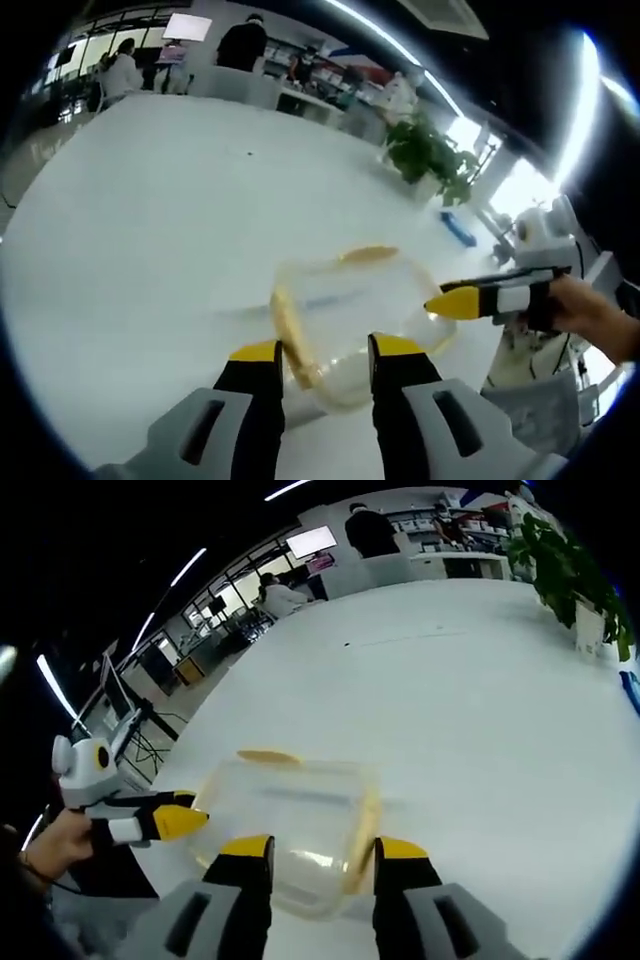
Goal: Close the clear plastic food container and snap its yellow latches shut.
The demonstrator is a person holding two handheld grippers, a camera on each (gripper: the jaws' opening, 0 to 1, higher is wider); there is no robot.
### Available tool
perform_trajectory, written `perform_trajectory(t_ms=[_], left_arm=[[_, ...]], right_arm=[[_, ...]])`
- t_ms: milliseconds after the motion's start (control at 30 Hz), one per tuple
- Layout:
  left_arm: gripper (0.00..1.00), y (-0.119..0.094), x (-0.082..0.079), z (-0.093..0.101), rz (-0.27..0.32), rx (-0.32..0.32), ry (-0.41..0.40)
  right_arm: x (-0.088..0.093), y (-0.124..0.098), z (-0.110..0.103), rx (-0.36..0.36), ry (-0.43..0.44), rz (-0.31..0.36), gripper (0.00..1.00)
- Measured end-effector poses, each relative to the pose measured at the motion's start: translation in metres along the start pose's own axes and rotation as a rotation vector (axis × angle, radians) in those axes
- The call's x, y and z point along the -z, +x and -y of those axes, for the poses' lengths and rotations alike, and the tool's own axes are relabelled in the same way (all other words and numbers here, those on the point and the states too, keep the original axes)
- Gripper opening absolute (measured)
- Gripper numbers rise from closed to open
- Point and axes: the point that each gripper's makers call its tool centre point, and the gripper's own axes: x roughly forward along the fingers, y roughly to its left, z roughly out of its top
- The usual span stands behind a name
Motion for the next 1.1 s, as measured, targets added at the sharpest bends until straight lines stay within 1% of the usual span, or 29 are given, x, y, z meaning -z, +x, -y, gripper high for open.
perform_trajectory(t_ms=[33, 67, 100, 133, 167, 233, 300, 367, 400, 467, 500, 533, 600, 700, 800, 933, 1067, 1100], left_arm=[[0.30, -0.001, -0.002, -0.001, 0.006, -0.007, 0.008], [0.27, -0.002, -0.005, -0.004, 0.018, -0.026, 0.006], [0.25, -0.003, -0.006, -0.005, 0.019, -0.029, 0.012], [0.24, -0.004, -0.008, -0.007, 0.022, -0.032, 0.035], [0.22, -0.005, -0.009, -0.007, 0.021, -0.030, 0.047], [0.23, -0.007, -0.015, -0.005, 0.033, -0.018, 0.042], [0.26, -0.008, -0.021, -0.003, 0.047, -0.011, 0.053], [0.24, -0.007, -0.025, -0.001, 0.047, -0.011, 0.092], [0.23, -0.007, -0.026, 0.001, 0.039, -0.013, 0.127], [0.22, -0.006, -0.030, 0.004, 0.038, -0.010, 0.175], [0.22, -0.005, -0.031, 0.007, 0.039, -0.008, 0.197], [0.22, -0.005, -0.031, 0.009, 0.037, -0.002, 0.212], [0.21, -0.002, -0.032, 0.015, 0.033, 0.014, 0.239], [0.21, 0.000, -0.031, 0.022, 0.033, 0.037, 0.257], [0.23, 0.002, -0.035, 0.027, 0.060, 0.055, 0.245], [0.23, 0.006, -0.036, 0.032, 0.060, 0.067, 0.265], [0.23, 0.010, -0.034, 0.038, 0.044, 0.089, 0.289], [0.23, 0.012, -0.032, 0.039, 0.028, 0.095, 0.304]], right_arm=[[0.000, -0.002, 0.000, 0.002, -0.020, 0.002, 0.36], [-0.004, -0.005, 0.002, 0.017, -0.065, 0.016, 0.35], [-0.009, -0.006, 0.002, 0.024, -0.087, 0.042, 0.36], [-0.013, -0.007, 0.000, 0.020, -0.093, 0.058, 0.38], [-0.014, -0.008, -0.001, 0.015, -0.086, 0.059, 0.41], [-0.018, -0.009, -0.004, -0.006, -0.083, 0.061, 0.44], [-0.020, -0.008, -0.007, -0.022, -0.094, 0.058, 0.45], [-0.024, -0.007, -0.011, -0.037, -0.128, 0.073, 0.45], [-0.025, -0.007, -0.012, -0.036, -0.139, 0.075, 0.45], [-0.028, -0.007, -0.017, -0.059, -0.165, 0.093, 0.42], [-0.030, -0.008, -0.020, -0.069, -0.163, 0.104, 0.41], [-0.031, -0.008, -0.021, -0.069, -0.162, 0.110, 0.41], [-0.034, -0.007, -0.025, -0.083, -0.188, 0.123, 0.41], [-0.037, -0.005, -0.028, -0.091, -0.224, 0.129, 0.40], [-0.037, -0.001, -0.031, -0.101, -0.235, 0.106, 0.39], [-0.039, 0.004, -0.039, -0.120, -0.270, 0.098, 0.38], [-0.040, 0.010, -0.047, -0.145, -0.289, 0.083, 0.38], [-0.040, 0.011, -0.047, -0.147, -0.291, 0.082, 0.38]])
